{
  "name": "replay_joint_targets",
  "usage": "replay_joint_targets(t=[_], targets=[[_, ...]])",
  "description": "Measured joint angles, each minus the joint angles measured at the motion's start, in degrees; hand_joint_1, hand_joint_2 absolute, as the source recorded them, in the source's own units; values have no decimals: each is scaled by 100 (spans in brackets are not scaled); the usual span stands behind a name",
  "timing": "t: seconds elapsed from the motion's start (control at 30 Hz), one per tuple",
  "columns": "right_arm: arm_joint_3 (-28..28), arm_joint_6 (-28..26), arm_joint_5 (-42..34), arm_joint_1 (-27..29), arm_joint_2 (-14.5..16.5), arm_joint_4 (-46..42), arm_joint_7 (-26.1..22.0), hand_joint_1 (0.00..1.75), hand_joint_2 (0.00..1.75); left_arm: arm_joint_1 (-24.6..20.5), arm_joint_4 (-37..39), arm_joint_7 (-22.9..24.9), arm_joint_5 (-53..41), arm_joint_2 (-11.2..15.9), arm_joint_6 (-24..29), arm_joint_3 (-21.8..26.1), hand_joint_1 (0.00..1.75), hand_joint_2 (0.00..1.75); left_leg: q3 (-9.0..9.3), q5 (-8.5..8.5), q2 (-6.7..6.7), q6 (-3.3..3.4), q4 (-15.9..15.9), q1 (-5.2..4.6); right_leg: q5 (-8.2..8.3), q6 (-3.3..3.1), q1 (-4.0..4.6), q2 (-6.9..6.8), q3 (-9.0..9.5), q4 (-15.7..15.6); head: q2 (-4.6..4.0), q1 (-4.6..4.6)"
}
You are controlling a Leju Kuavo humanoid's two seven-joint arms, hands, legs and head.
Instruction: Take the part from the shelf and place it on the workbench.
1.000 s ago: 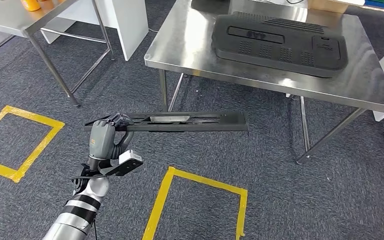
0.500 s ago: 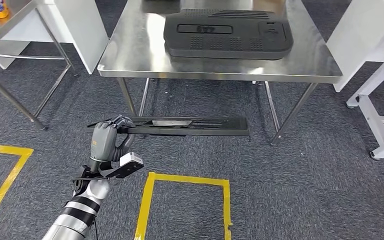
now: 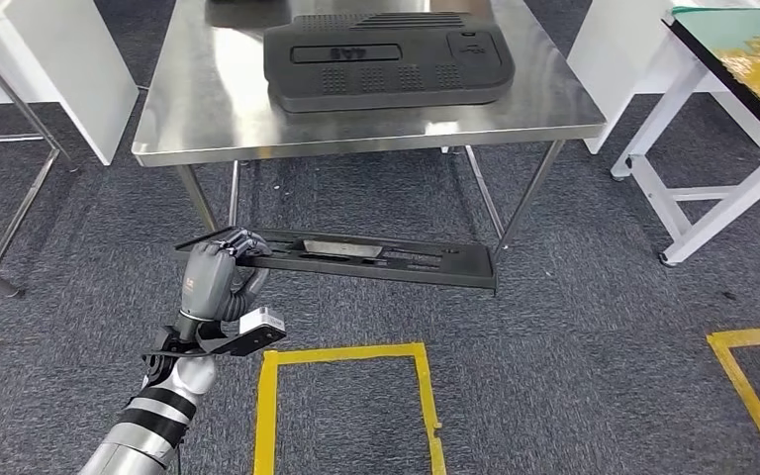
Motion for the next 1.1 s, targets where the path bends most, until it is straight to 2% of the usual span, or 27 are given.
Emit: replay_joint_targets(t=[0.03,0.07,0.1,0.17,0.2,0.27,0.33,0.4,0.47,0.5,0.53,0.57,0.6,0.67,0.73,0.8,0.87,0.9,1.1], targets=[[-2,1,2,2,-2,0,-4,0,0,3,0,-2,-1,-1,-1,-1,175,175,2,-5,70,0,0,-3,46,36,-2,-14,37,-61,0,1],[-3,5,10,4,-4,-1,-20,0,0,4,-1,-4,-1,-2,-1,-2,175,175,6,-11,120,-7,0,-4,163,79,-5,-36,202,-363,0,1],[-3,21,26,3,-6,-4,-39,0,0,0,-2,-4,4,-2,-1,-2,175,175,13,-19,165,-19,1,-7,302,111,-5,-83,457,-815,0,1],[-3,77,59,-2,-8,-9,-71,0,0,-13,-4,-2,34,1,-1,-4,175,175,26,-40,223,-66,-1,-37,498,97,21,-159,874,-1503,0,-3],[-3,102,67,1,-8,-10,-70,0,0,-21,-4,-1,62,2,-1,-9,175,175,36,-44,250,-96,-5,-53,531,63,40,-175,960,-1640,0,-5],[-4,120,69,8,-9,-9,-54,0,0,-43,-3,8,141,7,-2,-44,175,175,60,-36,280,-159,-31,-64,549,-10,60,-145,964,-1657,0,-14],[-5,127,74,7,-5,-9,-32,0,0,-81,-7,27,229,27,-1,-100,175,175,27,-106,176,-217,47,-46,561,-82,14,-118,982,-1681,0,-26],[-5,134,87,-10,-1,-9,-11,0,0,-109,-18,62,298,69,0,-155,175,175,-203,-400,-36,-251,542,-29,560,-175,-25,-93,1010,-1702,0,-52],[-5,136,100,-29,-1,-9,4,0,0,-112,-27,121,371,123,1,-214,175,175,-582,-723,-150,-268,1297,-27,548,-228,-8,-56,1022,-1700,0,-67],[-6,136,105,-32,-1,-9,10,0,0,-112,-30,147,401,146,1,-243,175,175,-716,-761,-165,-275,1526,-24,544,-232,-1,-26,1030,-1698,0,-67],[-7,136,107,-32,0,-9,14,0,0,-113,-32,166,423,168,1,-269,175,175,-754,-682,-169,-278,1549,-19,540,-234,2,6,1041,-1695,0,-68],[-7,136,109,-31,5,-9,18,0,0,-115,-39,176,436,187,1,-290,175,175,-679,-499,-170,-278,1345,-11,533,-233,1,39,1056,-1689,0,-68],[-8,136,113,-31,10,-9,21,0,0,-123,-49,187,444,205,1,-306,175,175,-518,-263,-171,-278,981,3,520,-223,-2,71,1070,-1677,0,-69],[-9,135,126,-33,18,-9,32,0,0,-160,-72,208,463,237,1,-337,175,175,-206,24,-191,-270,306,16,486,-176,23,119,1067,-1631,0,-67],[-10,128,146,-34,16,-9,46,0,0,-207,-91,233,497,252,1,-367,175,175,-117,52,-210,-228,85,-5,479,-120,46,138,1039,-1619,0,-61],[-10,116,171,-32,14,-9,60,0,0,-264,-105,262,522,262,1,-386,175,175,-130,81,-211,-186,63,-19,497,-128,35,139,1027,-1636,0,-58],[-10,111,199,-33,16,-9,73,0,0,-343,-112,290,527,273,1,-396,175,175,-133,100,-217,-174,50,-22,509,-160,30,135,1035,-1659,0,-59],[-10,111,211,-39,20,-9,79,0,0,-387,-113,303,528,277,1,-398,175,175,-134,100,-225,-167,52,-31,517,-156,26,133,1045,-1681,0,-57],[-10,104,288,-72,24,-9,121,0,0,-667,-145,411,532,287,1,-438,175,175,-146,91,-243,-85,62,-92,549,-62,-19,127,1066,-1740,0,-61]])
